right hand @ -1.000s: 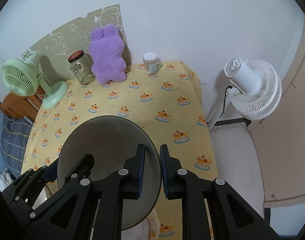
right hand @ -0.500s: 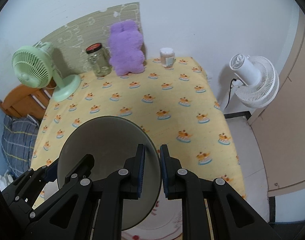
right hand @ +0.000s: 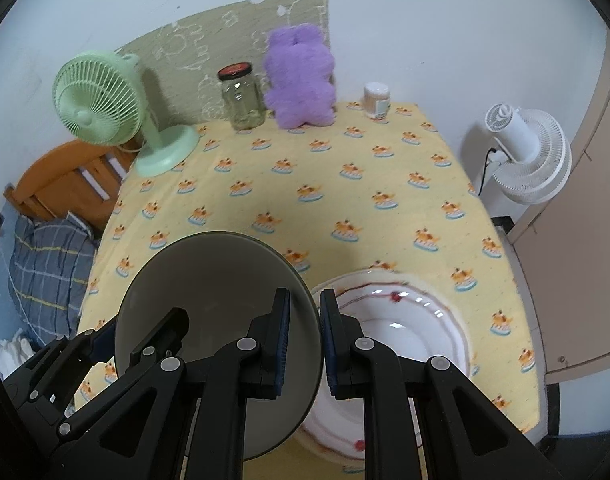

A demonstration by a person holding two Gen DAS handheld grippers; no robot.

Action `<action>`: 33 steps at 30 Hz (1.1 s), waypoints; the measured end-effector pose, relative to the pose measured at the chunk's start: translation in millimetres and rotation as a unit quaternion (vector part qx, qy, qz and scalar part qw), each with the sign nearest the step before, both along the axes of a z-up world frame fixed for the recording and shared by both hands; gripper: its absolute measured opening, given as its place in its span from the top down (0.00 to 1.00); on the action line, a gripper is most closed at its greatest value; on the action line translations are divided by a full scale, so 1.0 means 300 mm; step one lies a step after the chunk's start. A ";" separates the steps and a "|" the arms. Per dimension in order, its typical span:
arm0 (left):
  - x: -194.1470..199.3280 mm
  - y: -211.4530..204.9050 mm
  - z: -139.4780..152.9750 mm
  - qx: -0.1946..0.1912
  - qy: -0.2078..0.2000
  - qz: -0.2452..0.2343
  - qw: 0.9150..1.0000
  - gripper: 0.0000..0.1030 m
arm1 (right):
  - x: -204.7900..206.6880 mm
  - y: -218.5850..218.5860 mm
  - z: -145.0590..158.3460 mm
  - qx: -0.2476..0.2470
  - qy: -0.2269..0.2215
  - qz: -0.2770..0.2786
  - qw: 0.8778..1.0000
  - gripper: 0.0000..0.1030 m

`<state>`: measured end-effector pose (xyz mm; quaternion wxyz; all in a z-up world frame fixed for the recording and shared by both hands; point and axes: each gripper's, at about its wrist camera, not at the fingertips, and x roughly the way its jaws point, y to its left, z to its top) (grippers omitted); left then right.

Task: Organize plates and bowls

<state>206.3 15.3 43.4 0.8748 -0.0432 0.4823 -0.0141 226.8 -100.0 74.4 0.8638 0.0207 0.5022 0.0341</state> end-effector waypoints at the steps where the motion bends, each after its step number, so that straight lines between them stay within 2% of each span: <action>1: -0.004 0.014 -0.006 0.000 0.001 0.001 1.000 0.70 | -0.003 0.015 -0.006 -0.001 0.001 0.001 1.000 0.82; 15: -0.052 0.169 -0.080 -0.013 0.029 0.026 0.999 0.70 | -0.033 0.188 -0.072 -0.010 0.026 0.024 0.999 0.82; 33: -0.053 0.201 -0.205 -0.019 0.073 0.032 0.997 0.70 | -0.036 0.241 -0.198 -0.033 0.069 0.034 0.997 0.82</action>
